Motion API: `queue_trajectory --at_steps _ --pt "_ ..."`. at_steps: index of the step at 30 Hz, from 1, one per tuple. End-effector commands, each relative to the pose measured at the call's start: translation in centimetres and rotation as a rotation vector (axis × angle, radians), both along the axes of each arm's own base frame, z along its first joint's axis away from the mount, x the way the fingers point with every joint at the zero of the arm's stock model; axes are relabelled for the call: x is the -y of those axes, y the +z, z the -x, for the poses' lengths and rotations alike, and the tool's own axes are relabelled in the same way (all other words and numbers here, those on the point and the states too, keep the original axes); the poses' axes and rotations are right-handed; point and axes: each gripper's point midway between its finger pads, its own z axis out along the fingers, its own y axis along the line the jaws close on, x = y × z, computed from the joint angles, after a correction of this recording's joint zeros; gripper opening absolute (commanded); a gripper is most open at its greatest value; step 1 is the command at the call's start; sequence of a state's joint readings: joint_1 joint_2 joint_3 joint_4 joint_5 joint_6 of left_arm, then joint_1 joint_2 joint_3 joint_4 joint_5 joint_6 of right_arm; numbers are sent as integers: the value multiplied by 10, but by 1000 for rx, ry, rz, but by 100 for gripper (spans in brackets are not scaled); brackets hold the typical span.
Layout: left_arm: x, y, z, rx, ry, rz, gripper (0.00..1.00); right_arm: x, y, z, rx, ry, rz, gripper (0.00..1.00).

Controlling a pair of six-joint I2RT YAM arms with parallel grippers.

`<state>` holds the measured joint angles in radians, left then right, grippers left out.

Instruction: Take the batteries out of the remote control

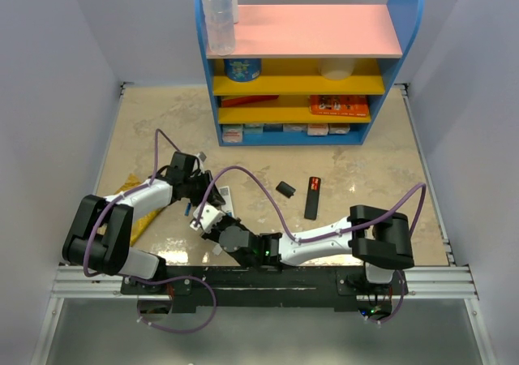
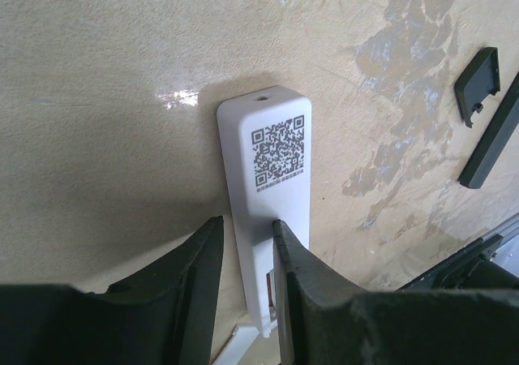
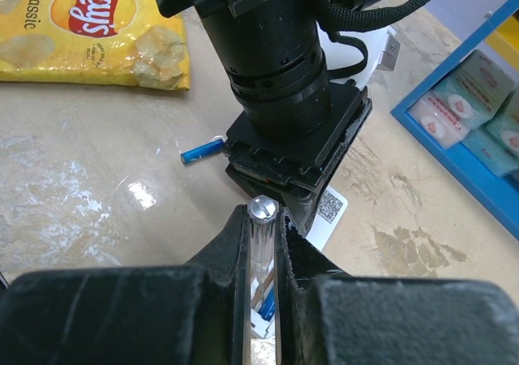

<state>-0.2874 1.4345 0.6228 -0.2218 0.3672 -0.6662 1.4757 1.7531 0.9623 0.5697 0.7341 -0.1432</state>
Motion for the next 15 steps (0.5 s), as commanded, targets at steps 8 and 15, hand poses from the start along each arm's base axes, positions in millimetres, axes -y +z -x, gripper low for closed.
queue_trajectory --at_steps 8,15 --pt "-8 -11 -1 8 8 -45 35 -8 17 -15 -6 -25 -101 0" --pt "-5 -9 -1 10 9 -27 35 -8 7 -21 -8 -36 -83 0"
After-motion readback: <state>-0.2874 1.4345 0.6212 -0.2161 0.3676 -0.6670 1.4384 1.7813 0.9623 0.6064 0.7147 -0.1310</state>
